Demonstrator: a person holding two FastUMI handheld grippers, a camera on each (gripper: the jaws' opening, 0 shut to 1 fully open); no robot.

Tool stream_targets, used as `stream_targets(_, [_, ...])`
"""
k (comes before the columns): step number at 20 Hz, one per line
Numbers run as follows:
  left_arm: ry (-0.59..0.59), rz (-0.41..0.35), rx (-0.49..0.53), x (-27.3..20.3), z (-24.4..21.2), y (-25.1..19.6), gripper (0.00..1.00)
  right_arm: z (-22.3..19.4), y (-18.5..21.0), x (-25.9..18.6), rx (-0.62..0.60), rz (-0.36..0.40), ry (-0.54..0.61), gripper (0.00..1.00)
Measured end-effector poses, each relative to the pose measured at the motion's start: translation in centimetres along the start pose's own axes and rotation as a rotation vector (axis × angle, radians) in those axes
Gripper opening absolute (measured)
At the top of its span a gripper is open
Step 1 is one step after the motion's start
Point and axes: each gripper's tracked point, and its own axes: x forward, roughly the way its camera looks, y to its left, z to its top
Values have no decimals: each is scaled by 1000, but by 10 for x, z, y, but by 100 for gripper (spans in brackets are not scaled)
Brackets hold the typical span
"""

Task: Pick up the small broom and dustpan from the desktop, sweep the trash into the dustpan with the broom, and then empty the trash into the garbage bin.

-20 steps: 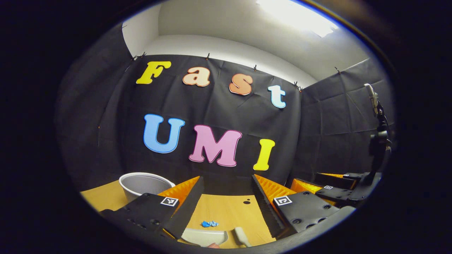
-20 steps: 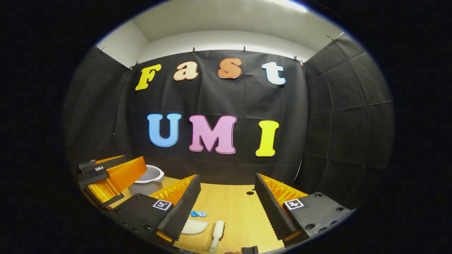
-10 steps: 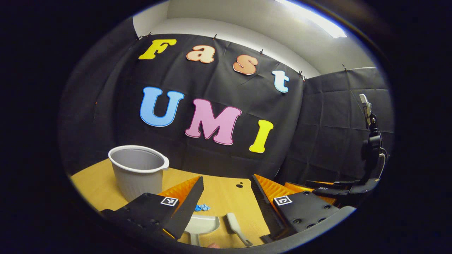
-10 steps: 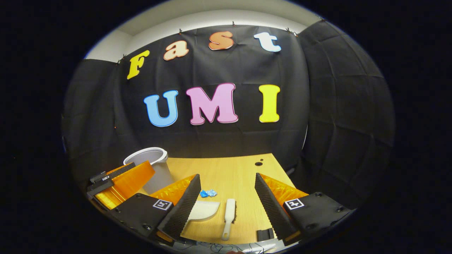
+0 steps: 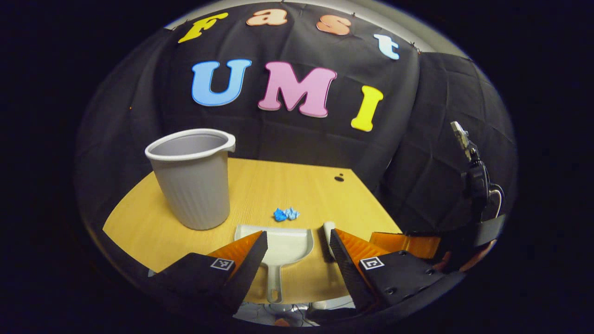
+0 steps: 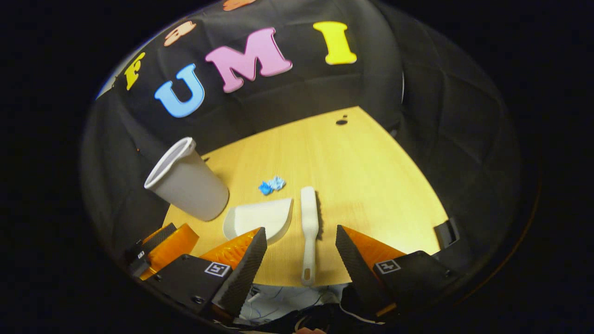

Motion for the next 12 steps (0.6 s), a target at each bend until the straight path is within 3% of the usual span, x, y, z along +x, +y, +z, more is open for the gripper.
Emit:
stream_targets(5, [378, 28, -19, 29, -55, 2, 83, -39, -3, 65, -124, 39, 268, 98])
stream_targets(8, [549, 118, 50, 43, -74, 15, 83, -44, -16, 93, -139, 21, 358, 98])
stream_targets(12, [763, 171, -49, 70, -89, 15, 83, -57, -23, 120, -169, 36, 481, 98])
